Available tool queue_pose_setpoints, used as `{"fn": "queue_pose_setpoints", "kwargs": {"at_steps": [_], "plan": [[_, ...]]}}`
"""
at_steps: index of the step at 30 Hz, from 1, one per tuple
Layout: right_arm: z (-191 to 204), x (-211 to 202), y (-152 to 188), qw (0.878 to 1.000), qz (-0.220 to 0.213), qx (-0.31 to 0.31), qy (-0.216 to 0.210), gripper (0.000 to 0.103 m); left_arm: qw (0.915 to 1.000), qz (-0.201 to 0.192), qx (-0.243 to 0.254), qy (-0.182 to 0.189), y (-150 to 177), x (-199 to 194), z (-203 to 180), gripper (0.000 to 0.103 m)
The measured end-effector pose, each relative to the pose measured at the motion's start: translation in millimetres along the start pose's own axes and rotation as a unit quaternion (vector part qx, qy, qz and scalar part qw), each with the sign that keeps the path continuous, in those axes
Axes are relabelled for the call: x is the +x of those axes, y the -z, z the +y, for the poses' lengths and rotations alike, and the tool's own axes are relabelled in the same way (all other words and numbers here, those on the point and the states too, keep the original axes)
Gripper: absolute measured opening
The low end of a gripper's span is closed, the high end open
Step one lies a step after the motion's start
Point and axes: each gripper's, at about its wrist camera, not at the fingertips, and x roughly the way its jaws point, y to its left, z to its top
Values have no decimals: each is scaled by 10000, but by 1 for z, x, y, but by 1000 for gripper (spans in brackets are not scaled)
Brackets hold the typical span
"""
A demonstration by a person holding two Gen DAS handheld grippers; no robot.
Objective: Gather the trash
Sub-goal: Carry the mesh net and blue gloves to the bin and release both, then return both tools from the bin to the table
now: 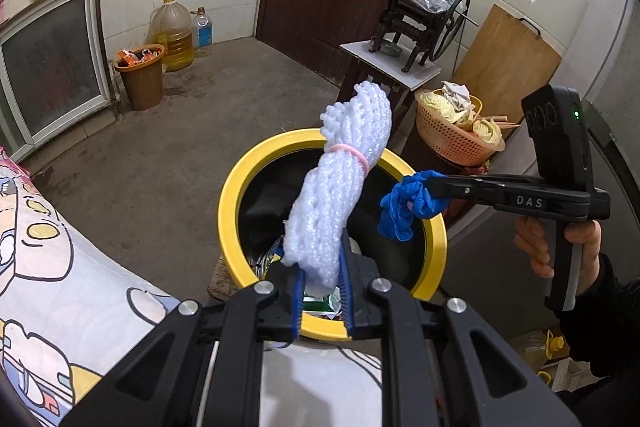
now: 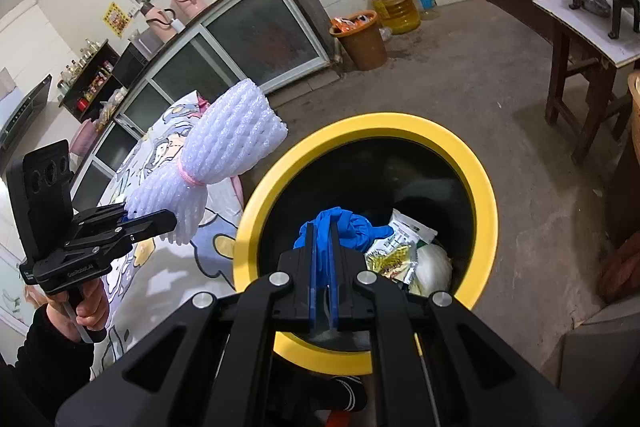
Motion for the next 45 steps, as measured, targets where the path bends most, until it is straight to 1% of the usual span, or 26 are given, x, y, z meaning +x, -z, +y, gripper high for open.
{"fn": "queue_pose_setpoints", "kwargs": {"at_steps": [9, 11, 12, 13, 14, 15, 16, 17, 18, 20, 21, 22, 25, 26, 28, 29, 31, 33, 34, 35, 37, 38, 40, 42, 45], "plan": [[-10, 4, 3, 9998, 112, 160, 53, 7, 9998, 133, -115, -64, -9, 17, -1, 14], [-14, 6, 2, 9996, 170, 224, 44, 7, 9995, 158, -210, -152, -10, 19, 0, 24], [-16, 8, 2, 9993, 241, 287, 47, 12, 9994, 148, -282, -154, -11, 19, 2, 40], [-17, 8, 1, 9990, 274, 327, 90, 17, 9991, 122, -347, -192, -11, 19, 3, 63], [-20, 8, 2, 9988, 284, 370, 170, 35, 9988, 61, -425, -252, -11, 17, 5, 71], [-23, 7, 3, 9985, 265, 426, 223, 57, 9986, 12, -467, -257, -11, 15, 6, 75], [-26, 6, 4, 9982, 227, 500, 240, 59, 9984, -26, -526, -219, -11, 13, 8, 76], [-29, 4, 4, 9979, 212, 548, 256, 57, 9981, -46, -580, -202, -11, 11, 10, 77], [-30, 3, 4, 9980, 219, 534, 274, 56, 9975, -69, -672, -227, -11, 8, 12, 80], [-31, -2, 6, 9981, 152, 519, 305, 56, 9960, -149, -812, -333, -9, -1, 17, 82], [-30, -5, 6, 9982, 124, 488, 315, 56, 9957, -195, -838, -354, -8, -5, 19, 84], [-29, -8, 6, 9984, 99, 459, 309, 56, 9949, -262, -866, -448, -7, -12, 21, 88], [-24, -16, 5, 9991, -48, 356, 209, 56, 9930, -410, -794, -769, 1, -32, 25, 90], [-20, -21, 4, 9995, -117, 287, 115, 57, 9915, -469, -732, -970, 7, -43, 26, 91], [-13, -25, 4, 9997, -213, 135, 9, 57, 9886, -567, -618, -1251, 17, -61, 30, 93], [-8, -27, 4, 9996, -262, 31, -61, 60, 9869, -608, -572, -1378, 23, -70, 32, 93], [7, -28, 3, 9989, -337, -200, -261, 66, 9821, -692, -536, -1666, 41, -97, 38, 95], [22, -29, 2, 9972, -375, -431, -485, 74, 9766, -759, -514, -1947, 59, -125, 47, 95], [36, -30, 2, 9952, -417, -615, -632, 76, 9736, -776, -496, -2090, 68, -137, 51, 95], [44, -32, 3, 9938, -441, -734, -711, 77, 9680, -795, -466, -2334, 82, -155, 57, 95], [71, -32, 4, 9885, -496, -1105, -908, 81, 9586, -801, -459, -2695, 101, -181, 66, 95], [87, -31, 5, 9853, -516, -1295, -987, 83, 9520, -813, -480, -2911, 117, -201, 73, 95], [121, -25, 10, 9773, -448, -1734, -1134, 83, 9431, -870, -534, -3164, 140, -231, 82, 95], [153, -17, 18, 9693, -332, -2097, -1238, 83, 9364, -897, -594, -3339, 161, -259, 91, 95], [211, 3, 33, 9533, -53, -2574, -1581, 83, 9184, -897, -694, -3791, 197, -302, 107, 95]]}}
